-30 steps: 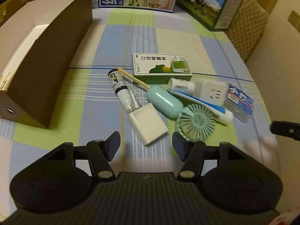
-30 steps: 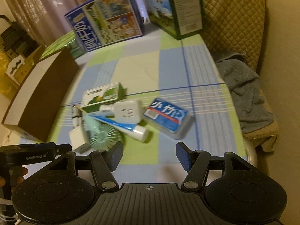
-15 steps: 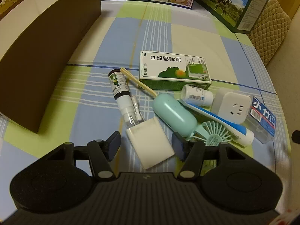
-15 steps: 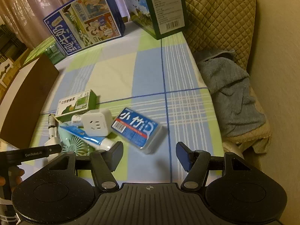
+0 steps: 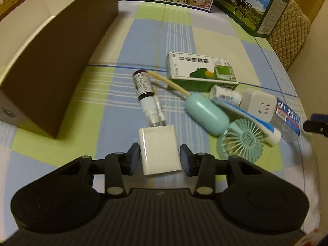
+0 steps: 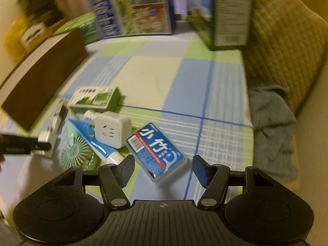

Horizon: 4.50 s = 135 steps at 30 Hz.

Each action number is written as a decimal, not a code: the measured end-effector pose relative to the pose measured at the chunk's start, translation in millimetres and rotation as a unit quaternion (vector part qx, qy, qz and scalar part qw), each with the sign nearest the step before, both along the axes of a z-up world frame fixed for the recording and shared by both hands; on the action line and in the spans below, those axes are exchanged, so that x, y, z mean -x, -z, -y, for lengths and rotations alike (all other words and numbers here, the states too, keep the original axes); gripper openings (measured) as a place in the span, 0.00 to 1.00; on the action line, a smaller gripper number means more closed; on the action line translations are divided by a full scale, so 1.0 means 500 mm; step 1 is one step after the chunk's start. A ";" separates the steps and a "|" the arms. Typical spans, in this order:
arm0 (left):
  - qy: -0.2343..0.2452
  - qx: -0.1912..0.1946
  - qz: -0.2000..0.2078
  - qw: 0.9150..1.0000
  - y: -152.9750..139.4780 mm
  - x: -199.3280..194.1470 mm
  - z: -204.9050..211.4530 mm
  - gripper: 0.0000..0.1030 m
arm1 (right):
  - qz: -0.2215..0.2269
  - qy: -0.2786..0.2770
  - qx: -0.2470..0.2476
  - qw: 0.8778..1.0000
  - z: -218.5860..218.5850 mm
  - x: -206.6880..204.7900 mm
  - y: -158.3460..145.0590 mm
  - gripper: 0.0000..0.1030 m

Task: Organize rigid objects

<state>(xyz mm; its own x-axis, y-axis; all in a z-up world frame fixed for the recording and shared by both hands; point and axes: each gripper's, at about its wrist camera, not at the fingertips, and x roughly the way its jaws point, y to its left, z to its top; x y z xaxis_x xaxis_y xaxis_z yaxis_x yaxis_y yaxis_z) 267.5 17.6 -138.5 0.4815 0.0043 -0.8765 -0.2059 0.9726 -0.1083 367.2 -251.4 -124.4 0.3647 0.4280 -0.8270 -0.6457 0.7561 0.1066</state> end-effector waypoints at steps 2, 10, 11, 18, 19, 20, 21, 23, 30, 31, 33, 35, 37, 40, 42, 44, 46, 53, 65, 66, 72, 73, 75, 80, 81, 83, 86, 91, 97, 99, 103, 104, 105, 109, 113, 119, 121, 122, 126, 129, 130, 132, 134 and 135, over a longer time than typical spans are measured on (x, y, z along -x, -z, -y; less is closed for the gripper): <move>-0.003 -0.005 0.000 1.000 -0.002 0.010 -0.011 0.36 | 0.010 -0.032 0.013 0.999 -0.013 -0.002 0.010 0.58; 0.006 0.004 -0.008 1.000 -0.002 0.031 -0.038 0.36 | 0.034 -0.119 0.061 0.990 -0.060 -0.014 0.060 0.58; 0.005 0.005 -0.008 1.000 -0.002 0.032 -0.039 0.36 | 0.036 -0.126 0.068 0.989 -0.065 -0.016 0.066 0.58; 0.003 -0.008 -0.010 1.000 0.001 0.016 -0.029 0.36 | 0.033 -0.128 0.085 0.988 -0.078 -0.029 0.092 0.57; 0.004 -0.011 -0.011 1.000 0.002 0.014 -0.028 0.36 | 0.034 -0.123 0.084 0.988 -0.077 -0.029 0.092 0.57; 0.004 -0.013 -0.012 1.000 0.003 0.012 -0.027 0.36 | 0.034 -0.117 0.084 0.989 -0.075 -0.028 0.091 0.57; 0.005 -0.014 -0.013 1.000 0.005 0.010 -0.026 0.36 | 0.033 -0.109 0.085 0.990 -0.072 -0.027 0.092 0.57; 0.012 -0.021 -0.015 1.000 0.008 0.006 -0.022 0.36 | 0.030 -0.096 0.086 0.991 -0.067 -0.021 0.090 0.57; 0.060 -0.043 -0.024 0.997 0.013 0.018 0.000 0.35 | 0.002 -0.043 0.092 0.995 -0.039 0.021 0.080 0.57; 0.067 -0.041 -0.026 0.997 0.013 0.023 0.002 0.35 | -0.001 -0.042 0.095 0.995 -0.036 0.031 0.078 0.57; 0.078 -0.042 -0.027 0.996 0.013 0.032 0.007 0.35 | -0.006 -0.044 0.092 0.995 -0.031 0.050 0.077 0.57; 0.083 -0.043 -0.028 0.995 0.014 0.035 0.009 0.35 | -0.008 -0.044 0.091 0.995 -0.027 0.061 0.077 0.57; 0.082 -0.041 -0.031 0.995 0.017 0.031 0.008 0.35 | -0.009 -0.043 0.092 0.995 -0.027 0.065 0.080 0.57; 0.079 -0.045 -0.038 0.995 0.021 0.025 0.011 0.35 | -0.008 -0.032 0.092 0.995 -0.028 0.061 0.083 0.57; 0.080 -0.050 -0.038 0.995 0.022 0.025 0.015 0.35 | -0.007 -0.029 0.089 0.996 -0.030 0.059 0.085 0.57; 0.079 -0.050 -0.036 0.995 0.022 0.025 0.015 0.35 | -0.009 -0.027 0.089 0.996 -0.032 0.055 0.090 0.57; 0.076 -0.049 -0.034 0.995 0.023 0.026 0.014 0.35 | -0.009 -0.025 0.091 0.996 -0.035 0.053 0.093 0.57; 0.071 -0.052 -0.027 0.996 0.024 0.031 0.018 0.34 | -0.010 -0.021 0.089 0.996 -0.041 0.051 0.094 0.56; 0.069 -0.046 -0.021 0.996 0.016 0.059 0.017 0.34 | 0.003 -0.019 0.075 0.997 -0.034 0.084 0.058 0.54; 0.068 -0.045 -0.019 0.996 0.014 0.063 0.016 0.34 | 0.004 -0.018 0.072 0.997 -0.032 0.087 0.053 0.54; 0.069 -0.038 -0.002 0.997 -0.018 0.087 0.013 0.34 | 0.004 -0.019 0.053 0.998 -0.038 0.109 0.017 0.54; 0.069 -0.037 0.002 0.997 -0.025 0.091 0.011 0.34 | 0.004 -0.019 0.051 0.999 -0.042 0.112 0.011 0.54; 0.070 -0.035 0.011 0.997 -0.041 0.098 0.008 0.34 | 0.003 -0.023 0.044 0.999 -0.050 0.122 -0.002 0.54; 0.076 -0.031 0.032 0.996 -0.082 0.117 -0.005 0.34 | 0.009 -0.034 0.028 0.999 -0.087 0.149 -0.035 0.54; 0.076 -0.031 0.036 0.996 -0.090 0.121 -0.008 0.34 | 0.010 -0.038 0.023 0.999 -0.097 0.156 -0.043 0.54; 0.077 -0.028 0.044 0.996 -0.108 0.129 -0.019 0.34 | 0.012 -0.045 0.013 0.999 -0.116 0.169 -0.058 0.54; 0.077 -0.026 0.055 0.995 -0.133 0.140 -0.039 0.34 | 0.014 -0.057 0.000 0.998 -0.151 0.188 -0.078 0.54; 0.075 -0.026 0.075 0.994 -0.176 0.162 -0.086 0.34 | 0.016 -0.083 -0.019 0.996 -0.231 0.220 -0.109 0.54; 0.069 -0.026 0.092 0.993 -0.224 0.177 -0.170 0.34 | 0.021 -0.108 -0.046 0.993 -0.351 0.243 -0.140 0.54; 0.068 -0.032 0.099 0.992 -0.239 0.177 -0.204 0.34 | 0.022 -0.115 -0.055 0.992 -0.393 0.246 -0.150 0.54; 0.065 -0.041 0.108 0.991 -0.262 0.158 -0.276 0.34 | 0.027 -0.129 -0.070 0.989 -0.481 0.251 -0.170 0.54; 0.065 -0.045 0.110 0.991 -0.267 0.152 -0.291 0.34 | 0.027 -0.131 -0.075 0.988 -0.503 0.251 -0.174 0.54; 0.066 -0.049 0.111 0.990 -0.272 0.146 -0.309 0.34 | 0.027 -0.133 -0.080 0.988 -0.524 0.251 -0.179 0.54; 0.069 -0.054 0.117 0.989 -0.280 0.111 -0.376 0.34 | 0.022 -0.129 -0.093 0.987 -0.605 0.242 -0.187 0.54; 0.076 -0.061 0.120 0.988 -0.278 0.068 -0.437 0.34 | 0.016 -0.115 -0.097 0.988 -0.683 0.218 -0.179 0.54; 0.092 -0.055 0.113 0.988 -0.262 -0.010 -0.510 0.34 | 0.013 -0.088 -0.091 0.992 -0.780 0.170 -0.161 0.54; 0.100 -0.055 0.111 0.987 -0.255 -0.038 -0.529 0.34 | 0.011 -0.077 -0.086 0.993 -0.809 0.149 -0.153 0.54; 0.104 -0.055 0.109 0.987 -0.252 -0.054 -0.538 0.34 | 0.012 -0.073 -0.084 0.994 -0.821 0.138 -0.149 0.54; 0.116 -0.059 0.101 0.986 -0.236 -0.114 -0.568 0.34 | 0.016 -0.056 -0.070 0.996 -0.865 0.085 -0.128 0.54; 0.120 -0.064 0.092 0.986 -0.218 -0.160 -0.590 0.34 | 0.017 -0.048 -0.060 0.997 -0.889 0.045 -0.112 0.54; 0.120 -0.065 0.089 0.987 -0.212 -0.174 -0.597 0.34 | 0.019 -0.048 -0.057 0.997 -0.897 0.033 -0.106 0.54; 0.124 -0.063 0.084 0.987 -0.199 -0.202 -0.612 0.34 | 0.022 -0.048 -0.048 0.997 -0.913 0.008 -0.094 0.54; 0.127 -0.061 0.078 0.987 -0.185 -0.228 -0.623 0.34 | 0.024 -0.047 -0.036 0.998 -0.926 -0.007 -0.082 0.54; 0.130 -0.062 0.075 0.987 -0.178 -0.241 -0.627 0.34 | 0.026 -0.049 -0.031 0.998 -0.933 -0.016 -0.076 0.54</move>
<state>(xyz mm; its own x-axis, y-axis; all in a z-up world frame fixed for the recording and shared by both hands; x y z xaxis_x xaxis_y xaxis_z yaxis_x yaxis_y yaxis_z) 387.8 331.3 -49.5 0.6043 -0.0332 -0.7961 0.0613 0.9981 0.0050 375.4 214.9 -86.4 0.3608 0.5139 -0.7783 -0.7221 0.6820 0.1156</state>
